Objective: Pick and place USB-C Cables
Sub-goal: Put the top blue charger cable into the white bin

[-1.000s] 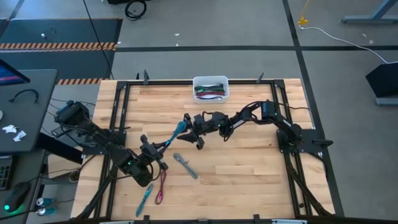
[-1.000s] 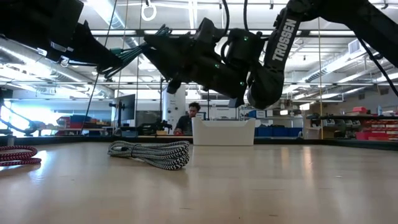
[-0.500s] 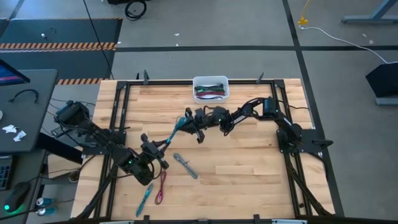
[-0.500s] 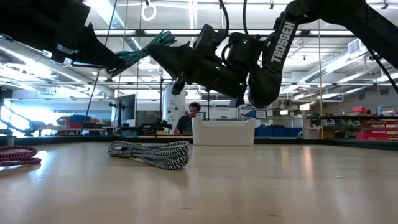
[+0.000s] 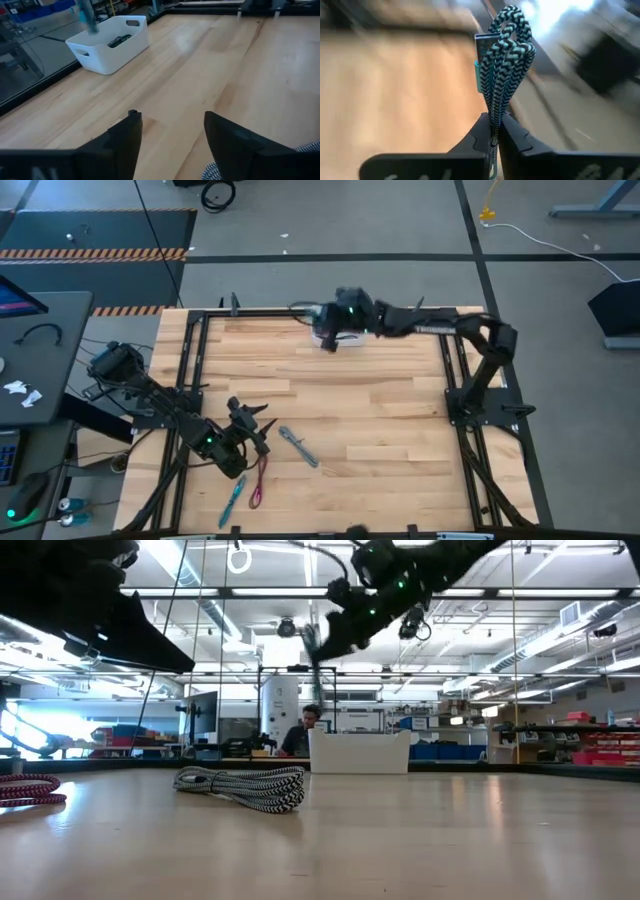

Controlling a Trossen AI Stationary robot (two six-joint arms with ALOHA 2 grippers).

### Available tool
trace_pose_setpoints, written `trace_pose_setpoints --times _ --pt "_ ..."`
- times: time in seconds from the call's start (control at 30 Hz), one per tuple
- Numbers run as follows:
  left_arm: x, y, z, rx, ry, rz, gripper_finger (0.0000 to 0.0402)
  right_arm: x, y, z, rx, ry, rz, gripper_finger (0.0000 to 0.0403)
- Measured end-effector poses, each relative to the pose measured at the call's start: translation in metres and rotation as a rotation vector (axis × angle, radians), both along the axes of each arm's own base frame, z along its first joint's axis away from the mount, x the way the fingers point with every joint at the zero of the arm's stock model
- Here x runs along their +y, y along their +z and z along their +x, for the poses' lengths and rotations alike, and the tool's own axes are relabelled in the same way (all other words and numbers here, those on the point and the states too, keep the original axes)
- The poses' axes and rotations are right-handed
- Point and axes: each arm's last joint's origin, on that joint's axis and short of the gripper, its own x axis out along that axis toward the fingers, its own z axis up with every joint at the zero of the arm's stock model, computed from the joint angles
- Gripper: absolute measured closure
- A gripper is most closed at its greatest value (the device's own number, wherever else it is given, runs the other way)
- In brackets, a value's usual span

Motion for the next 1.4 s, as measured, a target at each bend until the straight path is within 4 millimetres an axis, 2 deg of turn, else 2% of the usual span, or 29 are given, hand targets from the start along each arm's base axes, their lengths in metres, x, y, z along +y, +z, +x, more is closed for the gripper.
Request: trace_pose_setpoints --times 0.17,0.3,0.43,0.57,0.77,1.07,1.23,1.4 --pt "0.0 0.0 0.0 -0.001 0.0 0.001 0.0182 -0.04 0.027 -0.017 0.255 -0.092 -0.077 0.0386" --pt "0.0 0.0 0.0 -0.004 0.001 -0.001 0.0195 -0.07 0.016 -0.024 0.439 -0.078 -0.105 0.0385" --pt "0.0 0.0 0.0 -0.004 0.001 0.0 0.0207 -0.084 0.005 -0.019 0.528 -0.04 -0.114 0.0385" --pt "0.0 0.0 0.0 -0.005 0.002 0.0 0.0216 -0.091 -0.015 -0.01 0.634 -0.008 -0.065 0.0385" --pt "0.0 0.0 0.0 -0.006 0.002 0.001 0.022 -0.098 -0.032 0.003 0.727 0.0 -0.041 0.0384" --pt "0.0 0.0 0.0 -0.006 0.002 0.0 0.0221 -0.106 -0.062 0.014 0.795 0.011 -0.007 0.0383" --pt "0.0 0.0 0.0 -0.006 0.002 -0.001 0.0221 -0.108 -0.072 0.014 0.806 0.019 0.011 0.0383" --pt "0.0 0.0 0.0 -0.006 0.002 -0.001 0.0221 -0.108 -0.074 0.014 0.799 0.014 0.017 0.0381"
